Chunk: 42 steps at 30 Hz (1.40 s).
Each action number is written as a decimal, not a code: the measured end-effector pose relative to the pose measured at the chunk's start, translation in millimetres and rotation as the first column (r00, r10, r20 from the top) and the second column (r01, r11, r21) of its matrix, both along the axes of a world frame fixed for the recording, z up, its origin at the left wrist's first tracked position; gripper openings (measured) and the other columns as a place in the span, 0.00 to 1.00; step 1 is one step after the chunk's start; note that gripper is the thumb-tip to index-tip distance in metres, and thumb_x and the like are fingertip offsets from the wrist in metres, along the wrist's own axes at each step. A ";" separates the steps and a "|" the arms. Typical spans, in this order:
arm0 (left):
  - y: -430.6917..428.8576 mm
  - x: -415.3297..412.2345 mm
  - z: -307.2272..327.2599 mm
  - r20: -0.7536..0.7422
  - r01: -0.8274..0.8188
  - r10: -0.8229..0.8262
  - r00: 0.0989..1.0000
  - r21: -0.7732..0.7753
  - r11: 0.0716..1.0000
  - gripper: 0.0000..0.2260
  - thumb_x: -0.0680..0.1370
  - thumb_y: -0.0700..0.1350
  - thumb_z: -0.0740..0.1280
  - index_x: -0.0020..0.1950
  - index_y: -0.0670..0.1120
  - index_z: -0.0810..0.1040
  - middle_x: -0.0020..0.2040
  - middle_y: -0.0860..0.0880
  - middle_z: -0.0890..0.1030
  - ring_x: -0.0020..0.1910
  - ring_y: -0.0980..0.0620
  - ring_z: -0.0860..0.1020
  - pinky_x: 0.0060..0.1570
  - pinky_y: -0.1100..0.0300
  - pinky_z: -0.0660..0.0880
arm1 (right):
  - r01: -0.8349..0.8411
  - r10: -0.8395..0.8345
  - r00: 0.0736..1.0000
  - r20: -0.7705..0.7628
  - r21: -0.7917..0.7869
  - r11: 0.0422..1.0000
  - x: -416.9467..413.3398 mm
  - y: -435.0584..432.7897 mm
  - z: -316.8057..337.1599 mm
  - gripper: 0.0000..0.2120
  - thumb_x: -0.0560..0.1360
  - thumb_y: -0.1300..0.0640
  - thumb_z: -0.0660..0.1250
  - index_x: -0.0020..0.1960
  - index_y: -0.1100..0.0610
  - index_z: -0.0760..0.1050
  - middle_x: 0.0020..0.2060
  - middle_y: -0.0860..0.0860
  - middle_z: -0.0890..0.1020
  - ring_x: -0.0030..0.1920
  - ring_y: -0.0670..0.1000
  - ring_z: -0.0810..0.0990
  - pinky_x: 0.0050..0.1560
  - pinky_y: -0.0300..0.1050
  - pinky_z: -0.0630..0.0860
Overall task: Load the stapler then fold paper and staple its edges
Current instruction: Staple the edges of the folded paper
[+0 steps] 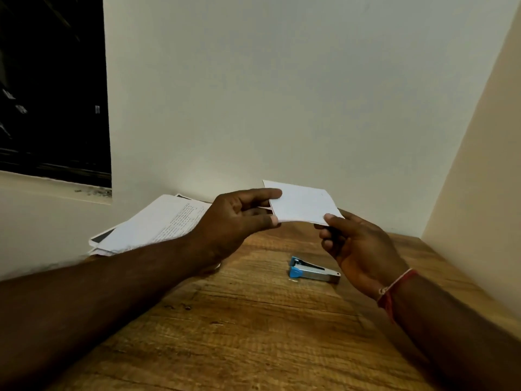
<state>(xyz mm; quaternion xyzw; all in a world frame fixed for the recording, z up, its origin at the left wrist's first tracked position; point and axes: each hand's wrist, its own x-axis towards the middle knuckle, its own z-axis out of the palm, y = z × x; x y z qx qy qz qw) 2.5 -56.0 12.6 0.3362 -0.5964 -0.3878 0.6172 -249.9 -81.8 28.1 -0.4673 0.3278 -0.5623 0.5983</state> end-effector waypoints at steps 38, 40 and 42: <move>3.3 4.6 6.6 0.126 0.001 -0.002 0.992 0.007 1.000 0.21 0.81 0.35 0.77 0.74 0.47 0.85 0.54 0.41 0.92 0.60 0.42 0.91 0.72 0.42 0.82 | -0.148 0.148 0.989 -0.020 -0.015 0.989 6.6 15.6 10.6 0.17 0.82 0.67 0.67 0.70 0.61 0.80 0.39 0.58 0.84 0.35 0.49 0.81 0.34 0.39 0.82; 1.5 5.1 6.5 0.130 -0.007 0.006 0.991 0.004 1.000 0.21 0.81 0.36 0.77 0.74 0.48 0.84 0.54 0.41 0.92 0.59 0.41 0.91 0.72 0.41 0.82 | -0.159 0.159 0.987 -0.011 0.000 0.987 6.2 15.1 10.1 0.17 0.82 0.67 0.67 0.70 0.62 0.80 0.39 0.57 0.84 0.35 0.49 0.81 0.33 0.39 0.82; 1.5 4.8 6.5 0.128 -0.007 0.006 0.992 0.003 1.000 0.21 0.81 0.35 0.76 0.74 0.48 0.84 0.53 0.41 0.92 0.58 0.41 0.91 0.71 0.43 0.83 | -0.165 0.165 0.986 0.002 0.019 0.986 6.3 15.2 9.7 0.16 0.82 0.68 0.66 0.69 0.63 0.79 0.38 0.57 0.83 0.34 0.49 0.81 0.32 0.38 0.82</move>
